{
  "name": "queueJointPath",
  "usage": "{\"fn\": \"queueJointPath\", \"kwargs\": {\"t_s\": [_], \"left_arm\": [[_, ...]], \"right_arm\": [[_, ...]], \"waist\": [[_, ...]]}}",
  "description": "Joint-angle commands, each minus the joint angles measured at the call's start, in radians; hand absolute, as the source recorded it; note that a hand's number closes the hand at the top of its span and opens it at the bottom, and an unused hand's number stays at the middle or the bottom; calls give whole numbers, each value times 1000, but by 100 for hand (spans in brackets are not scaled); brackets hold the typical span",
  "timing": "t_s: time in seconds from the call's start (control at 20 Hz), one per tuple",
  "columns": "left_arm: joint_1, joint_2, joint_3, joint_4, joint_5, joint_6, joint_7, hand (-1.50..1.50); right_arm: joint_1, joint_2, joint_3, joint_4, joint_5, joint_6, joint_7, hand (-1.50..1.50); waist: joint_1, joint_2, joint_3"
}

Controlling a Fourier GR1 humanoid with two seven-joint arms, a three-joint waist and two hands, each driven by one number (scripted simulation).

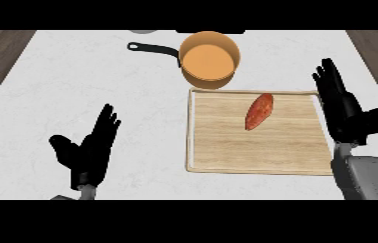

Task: Pick the sweet potato from the tray and place it in the pot

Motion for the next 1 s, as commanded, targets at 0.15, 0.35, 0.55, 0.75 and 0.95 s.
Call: {"fn": "queueJointPath", "kwargs": {"t_s": [0.15, 0.35, 0.55, 0.75, 0.95], "left_arm": [[-125, 115, 107, -77, -67, 18, 9, 0], [-177, 162, 133, -84, -67, -20, -2, 0], [-194, 175, 172, -60, -67, -41, 31, 0], [-200, 141, 202, -20, -96, -70, 13, 0], [-175, 206, 263, -67, -60, -124, 70, 0]], "right_arm": [[-131, -103, -151, 162, -21, 12, -72, 150], [-25, -271, -42, 234, 328, -127, -108, 150], [-65, -61, -165, 382, 173, -192, -433, -150], [-50, -106, -162, 317, 147, -73, -487, -150], [-7, -199, -86, 107, 185, 9, -222, -150]], "waist": [[8, 6, 19], [20, 21, 16], [3, 8, 19], [-9, 4, 18], [-16, -1, 16]]}}
